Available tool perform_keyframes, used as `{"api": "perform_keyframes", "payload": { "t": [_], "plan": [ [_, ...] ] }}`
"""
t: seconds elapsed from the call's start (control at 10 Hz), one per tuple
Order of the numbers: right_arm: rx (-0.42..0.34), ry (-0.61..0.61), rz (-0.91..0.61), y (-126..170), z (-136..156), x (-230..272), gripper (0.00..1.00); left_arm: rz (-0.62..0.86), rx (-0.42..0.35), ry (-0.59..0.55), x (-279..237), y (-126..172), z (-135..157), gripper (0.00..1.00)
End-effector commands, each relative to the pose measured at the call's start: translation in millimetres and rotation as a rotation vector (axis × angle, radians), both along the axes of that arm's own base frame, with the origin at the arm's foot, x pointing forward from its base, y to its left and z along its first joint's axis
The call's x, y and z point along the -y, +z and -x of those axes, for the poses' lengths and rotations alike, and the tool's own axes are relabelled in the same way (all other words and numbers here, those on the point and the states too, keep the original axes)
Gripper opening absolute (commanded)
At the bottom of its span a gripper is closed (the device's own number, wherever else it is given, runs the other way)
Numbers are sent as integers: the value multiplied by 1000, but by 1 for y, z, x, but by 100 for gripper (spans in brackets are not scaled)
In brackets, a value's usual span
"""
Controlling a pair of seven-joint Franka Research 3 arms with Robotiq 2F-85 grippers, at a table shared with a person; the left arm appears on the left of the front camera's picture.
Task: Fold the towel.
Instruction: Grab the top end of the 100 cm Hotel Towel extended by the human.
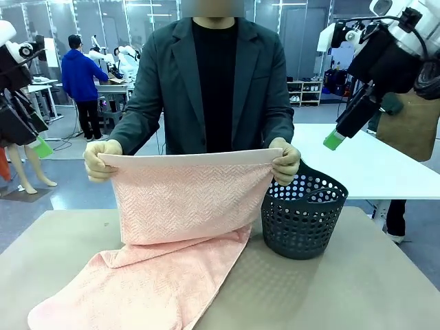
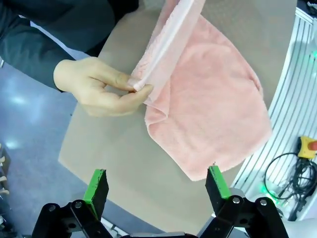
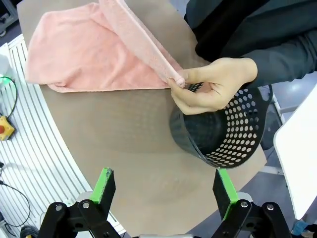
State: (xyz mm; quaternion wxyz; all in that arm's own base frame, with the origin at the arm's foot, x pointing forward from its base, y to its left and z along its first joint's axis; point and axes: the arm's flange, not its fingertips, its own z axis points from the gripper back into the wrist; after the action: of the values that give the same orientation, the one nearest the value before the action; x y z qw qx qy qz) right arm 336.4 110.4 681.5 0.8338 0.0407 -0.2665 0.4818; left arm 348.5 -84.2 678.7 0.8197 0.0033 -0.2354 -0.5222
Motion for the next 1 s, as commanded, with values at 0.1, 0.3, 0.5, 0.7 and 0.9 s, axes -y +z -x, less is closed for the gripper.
{"api": "perform_keyframes", "payload": {
  "t": [0.1,0.3,0.5,0.7,0.9],
  "plan": [
    [55,91,48,12,4,-19,100,-105,27,-105,29,15,1,100],
    [131,252,118,23,-10,-64,100,-119,-1,-238,74,21,-17,100],
    [139,364,160,23,-21,-103,100,-109,-72,-297,102,12,-23,100],
    [113,499,241,8,-42,-135,100,-139,2,-365,119,3,-28,100],
    [80,576,281,-1,-56,-162,100,-192,1,-385,139,3,-35,100]
  ]
}}
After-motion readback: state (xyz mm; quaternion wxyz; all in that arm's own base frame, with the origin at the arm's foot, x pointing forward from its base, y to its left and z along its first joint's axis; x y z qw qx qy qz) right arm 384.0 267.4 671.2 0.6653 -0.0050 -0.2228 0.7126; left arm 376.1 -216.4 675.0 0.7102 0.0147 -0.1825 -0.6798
